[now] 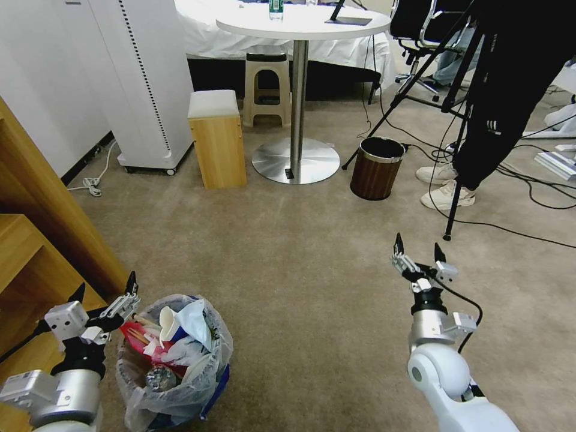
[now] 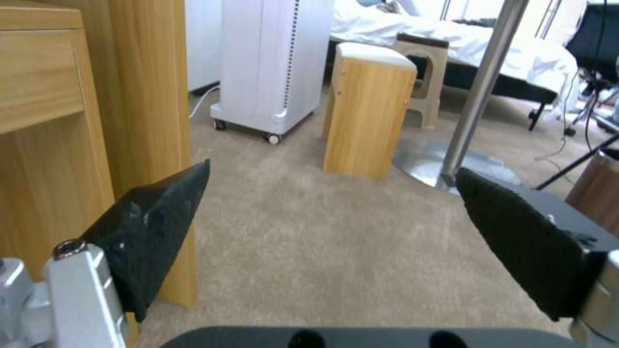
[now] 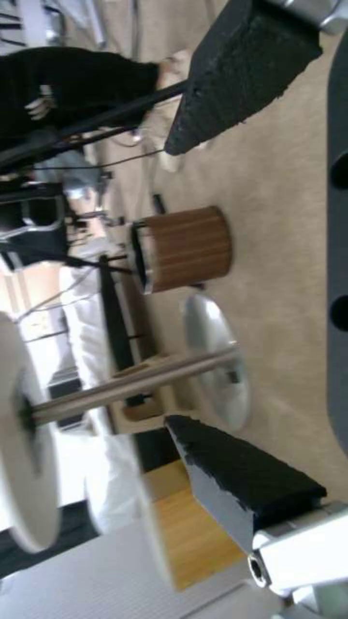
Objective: Pick up the trash bin and place the garbage on the floor into it.
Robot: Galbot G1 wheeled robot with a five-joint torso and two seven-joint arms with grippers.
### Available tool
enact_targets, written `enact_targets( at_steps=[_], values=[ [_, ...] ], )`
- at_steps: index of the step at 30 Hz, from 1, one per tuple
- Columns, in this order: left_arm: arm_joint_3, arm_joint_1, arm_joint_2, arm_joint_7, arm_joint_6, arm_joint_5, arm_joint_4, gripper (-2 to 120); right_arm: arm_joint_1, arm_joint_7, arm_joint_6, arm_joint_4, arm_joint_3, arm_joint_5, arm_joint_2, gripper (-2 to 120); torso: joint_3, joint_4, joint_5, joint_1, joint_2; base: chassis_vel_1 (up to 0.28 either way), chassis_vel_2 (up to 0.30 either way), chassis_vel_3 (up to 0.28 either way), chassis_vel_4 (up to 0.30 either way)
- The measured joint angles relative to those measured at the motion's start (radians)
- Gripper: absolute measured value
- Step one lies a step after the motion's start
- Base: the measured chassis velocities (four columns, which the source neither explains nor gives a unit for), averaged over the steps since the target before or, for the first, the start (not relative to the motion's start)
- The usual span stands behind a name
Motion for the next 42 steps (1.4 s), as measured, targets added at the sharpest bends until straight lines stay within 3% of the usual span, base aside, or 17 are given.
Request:
enact_targets(
  at_steps=[9,18,21,24,27,28,30,33,37,42],
  values=[
    [-0.009,0.034,0.023,-0.037,0.073,0.002,-0.047,100,-0.025,0.003,-0.086,-0.03,0.012,-0.025,0.018,100,0.0,0.0001,0.0,0.0,0.0,0.0,0.0,0.0,0.0],
    [-0.012,0.06,0.06,-0.148,0.203,-0.003,-0.112,100,-0.023,0.056,-0.169,-0.054,0.046,-0.108,0.069,100,0.0,-0.0001,-0.0002,0.0,0.0,0.0,0.0,0.0,0.0],
    [-0.011,0.059,0.061,-0.163,0.211,-0.006,-0.114,100,-0.009,0.057,-0.122,-0.09,0.049,-0.156,0.086,100,0.0,0.0,0.0001,0.0,0.0,0.0,0.0,0.0,0.0],
    [-0.01,0.061,0.065,-0.164,0.212,-0.006,-0.114,100,-0.012,-0.011,-0.064,-0.09,0.053,-0.156,0.092,100,0.0,0.0002,-0.0001,0.0,0.0,0.0,0.0,0.0,0.0],
    [-0.01,0.061,0.066,-0.162,0.206,-0.006,-0.107,100,-0.032,-0.2,0.024,-0.073,0.049,-0.088,0.078,100,0.0,0.0,-0.0003,0.0,0.0,0.0,0.0,0.0,0.0],
    [-0.01,0.061,0.066,-0.162,0.206,-0.006,-0.107,100,-0.032,-0.2,0.024,-0.073,0.049,-0.088,0.078,100,0.0,0.0,-0.0003,0.0,0.0,0.0,0.0,0.0,0.0],
    [-0.007,0.066,0.065,-0.158,0.201,-0.002,-0.103,100,-0.039,-0.33,0.093,-0.086,0.042,-0.054,0.057,100,0.0,0.0002,0.0001,0.0,0.0,0.0,0.0,0.0,0.0],
    [-0.005,0.065,0.064,-0.155,0.199,0.001,-0.098,100,-0.043,-0.427,0.152,-0.107,0.022,-0.027,0.021,100,0.0,0.0001,-0.0002,0.0,0.0,0.0,0.0,0.0,0.0],
    [0.0,0.067,0.059,-0.153,0.201,0.003,-0.098,100,-0.038,-0.439,0.178,-0.141,0.004,-0.032,-0.01,100,0.0,0.0001,0.0,0.0,0.0,0.0,0.0,0.0,0.0],
    [0.001,0.068,0.048,-0.14,0.219,-0.027,-0.092,100,-0.037,-0.422,0.176,-0.156,0.009,-0.046,0.014,100,0.0,0.0001,0.0,0.0,0.0,0.0,0.0,0.0,0.0]
  ],
)
